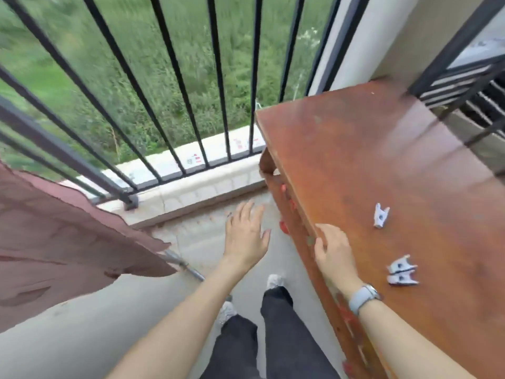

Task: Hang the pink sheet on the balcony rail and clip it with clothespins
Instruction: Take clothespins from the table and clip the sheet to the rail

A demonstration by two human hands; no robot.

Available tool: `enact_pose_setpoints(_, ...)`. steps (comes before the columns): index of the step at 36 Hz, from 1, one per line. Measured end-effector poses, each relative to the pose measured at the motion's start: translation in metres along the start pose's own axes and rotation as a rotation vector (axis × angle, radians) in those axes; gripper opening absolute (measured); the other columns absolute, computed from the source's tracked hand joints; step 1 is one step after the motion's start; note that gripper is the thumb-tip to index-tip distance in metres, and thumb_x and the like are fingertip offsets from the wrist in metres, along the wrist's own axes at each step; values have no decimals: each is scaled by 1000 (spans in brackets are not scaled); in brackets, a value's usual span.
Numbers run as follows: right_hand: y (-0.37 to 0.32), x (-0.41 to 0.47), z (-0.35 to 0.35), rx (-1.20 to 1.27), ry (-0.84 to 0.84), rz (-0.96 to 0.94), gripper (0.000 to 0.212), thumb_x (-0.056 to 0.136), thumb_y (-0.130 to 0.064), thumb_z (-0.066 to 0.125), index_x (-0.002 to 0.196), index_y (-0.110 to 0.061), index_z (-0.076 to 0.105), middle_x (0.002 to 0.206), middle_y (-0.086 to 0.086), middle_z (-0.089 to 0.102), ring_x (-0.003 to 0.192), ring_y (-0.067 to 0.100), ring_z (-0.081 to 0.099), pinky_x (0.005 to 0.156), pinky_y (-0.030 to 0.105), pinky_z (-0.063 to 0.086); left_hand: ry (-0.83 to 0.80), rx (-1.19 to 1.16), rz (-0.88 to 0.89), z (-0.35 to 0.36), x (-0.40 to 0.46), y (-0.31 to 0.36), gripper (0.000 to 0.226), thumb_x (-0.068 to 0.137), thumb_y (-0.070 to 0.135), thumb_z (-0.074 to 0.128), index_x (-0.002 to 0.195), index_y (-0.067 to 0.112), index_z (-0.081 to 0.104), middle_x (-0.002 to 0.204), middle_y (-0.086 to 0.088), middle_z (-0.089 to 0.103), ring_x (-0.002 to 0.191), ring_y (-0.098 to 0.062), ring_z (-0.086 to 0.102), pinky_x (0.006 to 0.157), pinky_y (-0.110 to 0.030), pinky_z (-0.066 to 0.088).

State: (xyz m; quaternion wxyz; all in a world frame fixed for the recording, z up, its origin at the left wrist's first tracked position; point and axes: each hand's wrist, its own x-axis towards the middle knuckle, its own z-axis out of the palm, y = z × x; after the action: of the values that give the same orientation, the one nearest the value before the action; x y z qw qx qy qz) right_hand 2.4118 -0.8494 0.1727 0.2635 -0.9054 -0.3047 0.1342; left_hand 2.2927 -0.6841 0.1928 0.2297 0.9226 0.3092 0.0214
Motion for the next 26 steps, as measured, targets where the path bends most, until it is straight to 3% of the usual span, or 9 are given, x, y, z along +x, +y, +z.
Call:
enact_pose_setpoints(5,87,-24,-39,-233,98,285,37,79,-18,40,104,-8,64,105,13,62,102,35,55,88,46,41,-261,-9,154,64,17,74,59,92,33,46,144,20,20,153,-6,15,140,-27,13,111,-46,18)
enact_pose_setpoints(9,141,-35,-59,-367,56,486,31,84,-12,51,113,-15,60,123,8,53,119,29,41,94,44,29,-393,45,278,113,20,113,60,91,33,46,144,20,20,154,-9,12,141,-28,7,112,-48,18)
enact_pose_setpoints(12,175,-30,-75,-312,6,554,37,87,-10,50,122,-18,54,130,10,46,119,32,40,96,46,33,-468,113,317,142,24,127,64,90,37,48,144,21,18,155,-10,7,142,-29,3,113,-48,12)
enact_pose_setpoints(17,205,6,-86,-219,-281,469,46,88,-7,46,131,-23,47,127,13,43,111,35,46,97,39,37,-492,263,378,167,28,130,65,91,47,39,146,26,11,155,-9,-6,141,-32,-10,112,-50,-6)
enact_pose_setpoints(23,210,45,-95,-187,-539,408,18,88,-12,52,103,-14,62,102,6,46,98,26,53,88,32,40,-498,247,359,167,31,125,62,93,51,35,146,33,7,155,-2,-10,141,-26,-15,114,-45,-8)
enact_pose_setpoints(26,202,49,-100,-152,-580,347,10,87,-12,53,83,-16,61,93,4,50,90,23,54,80,28,40,-489,144,325,160,35,125,56,94,40,40,144,28,20,156,0,0,143,-22,-7,115,-41,-5)
